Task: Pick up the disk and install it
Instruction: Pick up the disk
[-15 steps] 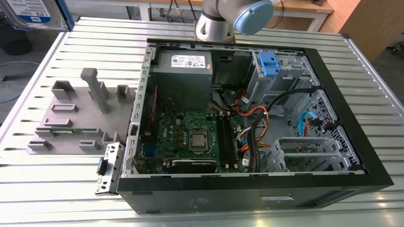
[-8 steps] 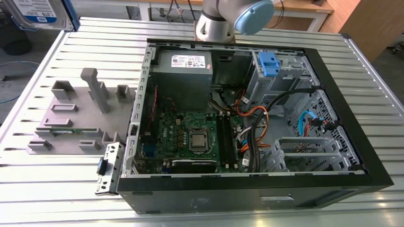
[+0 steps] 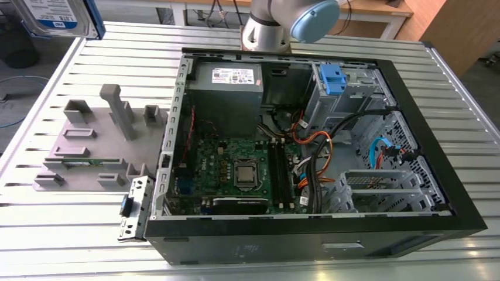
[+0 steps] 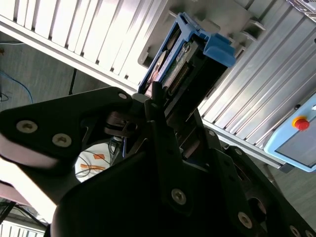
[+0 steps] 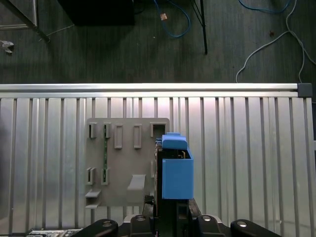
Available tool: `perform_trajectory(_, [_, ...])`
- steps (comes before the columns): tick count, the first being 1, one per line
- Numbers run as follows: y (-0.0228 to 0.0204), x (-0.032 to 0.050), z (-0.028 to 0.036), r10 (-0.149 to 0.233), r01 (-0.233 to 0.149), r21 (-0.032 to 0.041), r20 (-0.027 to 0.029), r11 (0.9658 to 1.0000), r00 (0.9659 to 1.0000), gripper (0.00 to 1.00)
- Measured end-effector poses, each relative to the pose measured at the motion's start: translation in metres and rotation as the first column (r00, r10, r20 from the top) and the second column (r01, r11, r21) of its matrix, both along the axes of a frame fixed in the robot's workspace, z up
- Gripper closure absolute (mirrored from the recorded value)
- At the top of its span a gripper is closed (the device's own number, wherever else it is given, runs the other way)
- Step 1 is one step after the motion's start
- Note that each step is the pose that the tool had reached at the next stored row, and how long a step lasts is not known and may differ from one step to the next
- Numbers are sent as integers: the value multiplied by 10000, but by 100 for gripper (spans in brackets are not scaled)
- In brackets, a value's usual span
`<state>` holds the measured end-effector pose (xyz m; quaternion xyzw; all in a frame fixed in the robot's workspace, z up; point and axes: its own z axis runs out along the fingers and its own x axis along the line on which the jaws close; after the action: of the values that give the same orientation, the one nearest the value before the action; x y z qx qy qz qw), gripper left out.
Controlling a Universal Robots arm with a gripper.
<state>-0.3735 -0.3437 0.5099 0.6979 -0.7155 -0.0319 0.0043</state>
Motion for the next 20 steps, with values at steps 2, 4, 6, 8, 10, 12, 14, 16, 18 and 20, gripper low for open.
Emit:
perform_trajectory(2, [0,17,0,0,0,-1,-1,10000,10000,65])
perform_trajectory(4, [1,27,0,-2,2,-1,-2,10000,10000,65])
perform_trajectory(6, [0,41,0,0,0,-1,-2,10000,10000,65])
perform_trajectory(8, [0,56,0,0,0,-1,-2,10000,10000,65])
perform_trajectory(10, [0,70,0,0,0,0,-2,10000,10000,65])
perform_trajectory(12, [0,81,0,-1,1,-1,-3,10000,10000,65])
perform_trajectory(14, [0,91,0,-1,1,-1,-2,10000,10000,65])
perform_trajectory(16, [0,104,0,0,0,-2,-2,10000,10000,65])
perform_trajectory(18, [0,122,0,0,0,-3,-2,10000,10000,65])
perform_trajectory(20, [0,143,0,0,0,-2,-3,10000,10000,65])
